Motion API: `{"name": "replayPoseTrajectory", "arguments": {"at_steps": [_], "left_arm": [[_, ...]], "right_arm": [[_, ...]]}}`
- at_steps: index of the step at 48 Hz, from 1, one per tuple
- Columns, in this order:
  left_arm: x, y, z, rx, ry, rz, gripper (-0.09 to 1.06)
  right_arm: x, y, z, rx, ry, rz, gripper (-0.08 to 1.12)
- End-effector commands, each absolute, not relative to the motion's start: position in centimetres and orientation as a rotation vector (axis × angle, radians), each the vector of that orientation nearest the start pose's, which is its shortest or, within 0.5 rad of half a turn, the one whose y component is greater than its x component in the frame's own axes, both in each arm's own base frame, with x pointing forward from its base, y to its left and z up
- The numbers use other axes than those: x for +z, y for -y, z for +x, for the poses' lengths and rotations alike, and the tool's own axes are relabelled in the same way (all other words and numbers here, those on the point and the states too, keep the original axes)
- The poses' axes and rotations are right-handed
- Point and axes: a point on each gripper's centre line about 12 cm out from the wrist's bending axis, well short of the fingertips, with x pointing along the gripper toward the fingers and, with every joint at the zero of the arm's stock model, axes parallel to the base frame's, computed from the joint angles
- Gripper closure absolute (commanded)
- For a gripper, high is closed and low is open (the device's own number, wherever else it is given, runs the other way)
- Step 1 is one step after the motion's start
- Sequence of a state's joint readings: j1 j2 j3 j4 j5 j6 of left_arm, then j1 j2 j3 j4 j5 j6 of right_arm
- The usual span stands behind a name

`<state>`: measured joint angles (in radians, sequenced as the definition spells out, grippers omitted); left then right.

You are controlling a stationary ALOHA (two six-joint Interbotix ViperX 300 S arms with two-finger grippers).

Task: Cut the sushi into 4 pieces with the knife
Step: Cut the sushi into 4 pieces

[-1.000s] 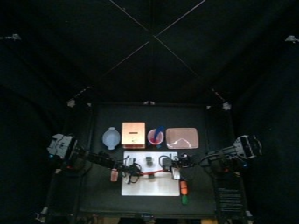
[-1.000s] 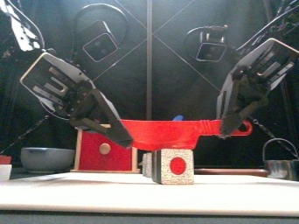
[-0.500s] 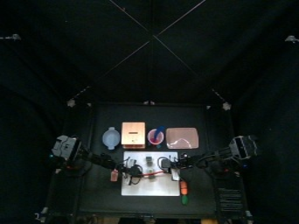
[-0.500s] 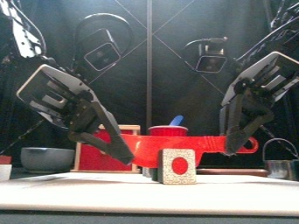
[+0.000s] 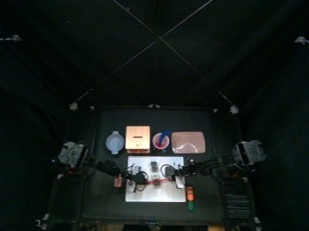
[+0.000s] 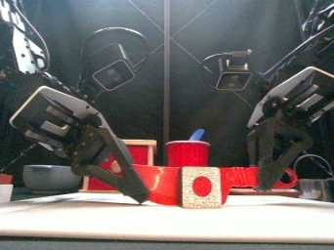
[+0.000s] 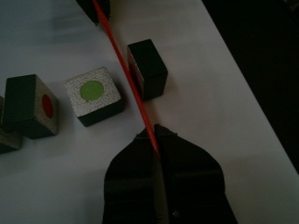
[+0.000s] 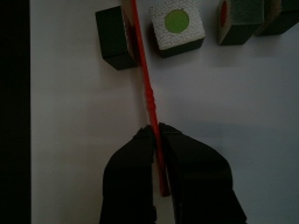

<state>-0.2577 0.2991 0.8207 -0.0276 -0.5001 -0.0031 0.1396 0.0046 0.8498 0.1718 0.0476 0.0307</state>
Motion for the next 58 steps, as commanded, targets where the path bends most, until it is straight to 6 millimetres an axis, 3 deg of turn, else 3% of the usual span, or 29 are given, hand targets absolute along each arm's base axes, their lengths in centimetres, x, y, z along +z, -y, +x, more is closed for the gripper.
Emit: {"name": "replayPoseTrajectory", "arguments": {"at_steps": [1, 17, 24, 31, 38, 46, 58], "left_arm": [[6.2, 10.2, 36.7, -0.249, -0.599, 0.068, 0.68], [6.4, 10.7, 36.8, -0.262, -0.605, 0.075, 0.68], [7.3, 10.7, 37.2, -0.259, -0.603, 0.073, 0.65], [10.0, 10.5, 37.4, -0.256, -0.592, 0.069, 0.55], [13.3, 10.0, 37.1, -0.249, -0.550, 0.064, 0.32], [16.4, 7.9, 36.8, -0.225, -0.472, 0.094, 0.09], [19.4, 4.4, 35.2, -0.181, -0.388, 0.162, 0.03]], "right_arm": [[10.9, -4.8, 33.6, 0.041, -0.892, 0.141, 0.95], [11.0, -5.1, 33.5, 0.046, -0.895, 0.146, 0.95], [12.1, -5.1, 33.7, 0.055, -0.862, 0.139, 0.95], [14.3, -5.0, 33.6, 0.063, -0.809, 0.142, 0.95], [16.1, -4.9, 32.8, 0.071, -0.791, 0.146, 0.95], [16.9, -4.8, 31.0, 0.078, -0.825, 0.156, 0.95], [17.5, -4.5, 26.3, 0.070, -0.924, 0.269, 0.94]]}}
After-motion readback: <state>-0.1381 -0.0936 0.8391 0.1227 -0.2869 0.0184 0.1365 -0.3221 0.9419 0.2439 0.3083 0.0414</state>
